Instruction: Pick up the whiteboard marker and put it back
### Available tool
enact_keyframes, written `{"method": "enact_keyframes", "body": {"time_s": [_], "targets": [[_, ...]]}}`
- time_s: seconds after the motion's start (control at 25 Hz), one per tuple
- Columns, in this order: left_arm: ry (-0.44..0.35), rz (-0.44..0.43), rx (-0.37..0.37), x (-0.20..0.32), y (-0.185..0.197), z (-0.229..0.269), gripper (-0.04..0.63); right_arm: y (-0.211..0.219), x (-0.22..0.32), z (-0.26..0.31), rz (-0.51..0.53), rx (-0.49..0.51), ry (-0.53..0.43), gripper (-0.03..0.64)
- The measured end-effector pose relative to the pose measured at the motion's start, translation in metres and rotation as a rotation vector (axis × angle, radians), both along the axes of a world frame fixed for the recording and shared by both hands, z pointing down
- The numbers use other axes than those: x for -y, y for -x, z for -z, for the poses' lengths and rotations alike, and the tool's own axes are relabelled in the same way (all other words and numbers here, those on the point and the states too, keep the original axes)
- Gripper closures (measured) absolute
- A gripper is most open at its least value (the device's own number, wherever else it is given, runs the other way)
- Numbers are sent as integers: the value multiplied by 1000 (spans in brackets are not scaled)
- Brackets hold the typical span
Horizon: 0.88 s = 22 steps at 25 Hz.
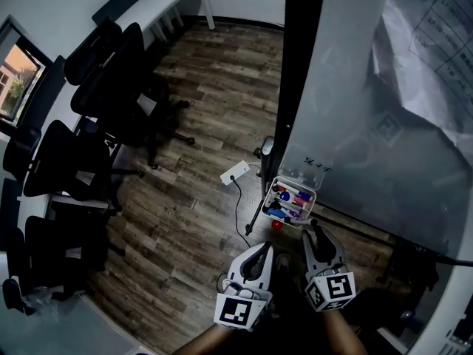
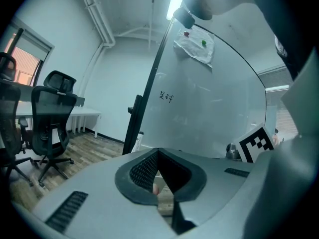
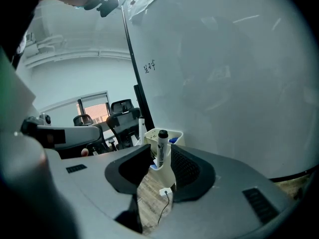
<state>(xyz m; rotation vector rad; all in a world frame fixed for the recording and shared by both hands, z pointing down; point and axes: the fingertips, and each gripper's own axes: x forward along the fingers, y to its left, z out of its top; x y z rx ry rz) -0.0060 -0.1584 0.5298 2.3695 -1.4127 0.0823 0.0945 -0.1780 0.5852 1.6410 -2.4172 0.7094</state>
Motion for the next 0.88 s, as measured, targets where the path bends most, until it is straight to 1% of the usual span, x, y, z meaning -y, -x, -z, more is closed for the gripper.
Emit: {"method": "enact_keyframes", "body": {"time_s": [0.88], "targets": [[45, 16, -2, 6, 4, -11, 589, 5, 19, -11, 20, 15, 34, 488]]}}
